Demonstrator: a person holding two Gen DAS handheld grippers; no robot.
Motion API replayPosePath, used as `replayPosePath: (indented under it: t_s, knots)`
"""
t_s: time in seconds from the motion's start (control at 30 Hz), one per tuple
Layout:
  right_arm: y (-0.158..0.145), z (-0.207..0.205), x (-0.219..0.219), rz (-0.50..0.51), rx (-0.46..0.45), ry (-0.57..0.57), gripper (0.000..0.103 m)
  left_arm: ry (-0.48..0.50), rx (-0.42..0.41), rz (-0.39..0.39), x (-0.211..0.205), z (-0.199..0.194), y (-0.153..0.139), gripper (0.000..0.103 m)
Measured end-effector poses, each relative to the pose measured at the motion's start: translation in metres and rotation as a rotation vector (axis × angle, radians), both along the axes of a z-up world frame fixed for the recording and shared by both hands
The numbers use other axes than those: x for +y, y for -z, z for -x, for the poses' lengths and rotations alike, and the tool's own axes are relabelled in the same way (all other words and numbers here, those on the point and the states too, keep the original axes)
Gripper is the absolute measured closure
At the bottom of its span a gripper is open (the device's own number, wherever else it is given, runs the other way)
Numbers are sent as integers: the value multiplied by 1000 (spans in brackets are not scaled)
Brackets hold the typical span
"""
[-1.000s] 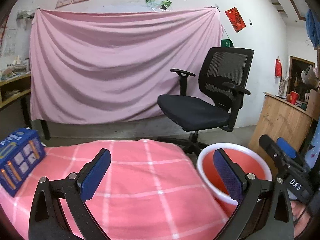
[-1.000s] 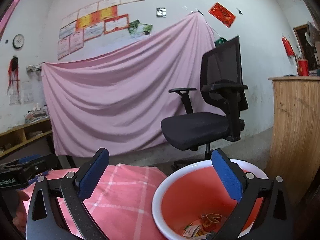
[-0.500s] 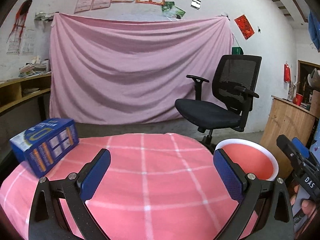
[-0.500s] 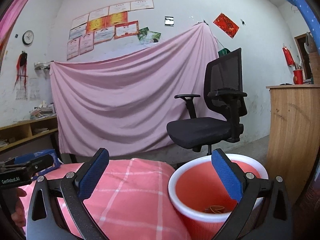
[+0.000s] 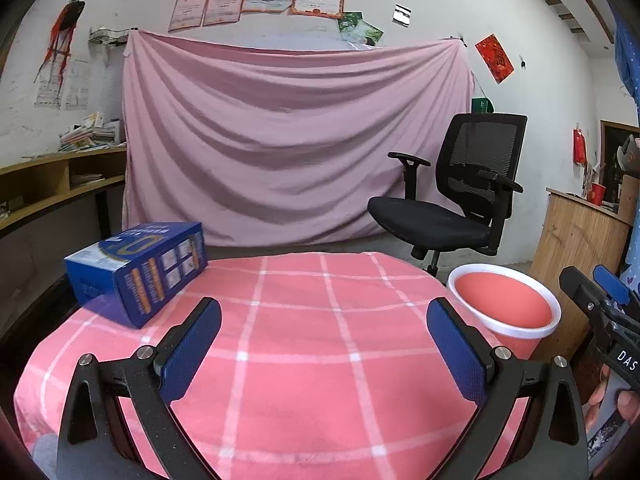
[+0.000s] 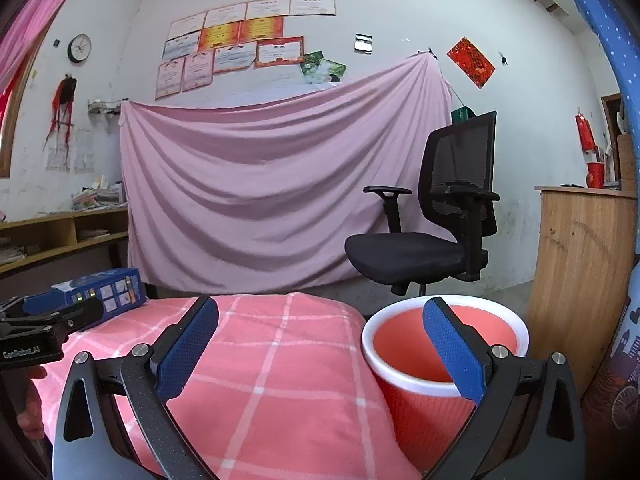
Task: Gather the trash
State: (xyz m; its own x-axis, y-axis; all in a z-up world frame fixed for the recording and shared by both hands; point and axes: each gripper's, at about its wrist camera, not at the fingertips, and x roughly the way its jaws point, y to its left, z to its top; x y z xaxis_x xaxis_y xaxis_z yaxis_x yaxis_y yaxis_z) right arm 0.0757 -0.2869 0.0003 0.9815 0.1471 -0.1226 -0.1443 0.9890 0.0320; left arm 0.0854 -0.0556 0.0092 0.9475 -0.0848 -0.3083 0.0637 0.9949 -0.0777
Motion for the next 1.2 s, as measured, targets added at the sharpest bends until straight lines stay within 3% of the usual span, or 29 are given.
replayPosePath:
  t_s: [0.57, 1.2]
  knots:
    - [20, 39, 40, 46, 88, 30, 0, -43, -20, -13, 34, 52, 20, 2]
    - [25, 42, 49, 85, 91, 43, 0, -54, -11, -13, 38, 58, 28, 2]
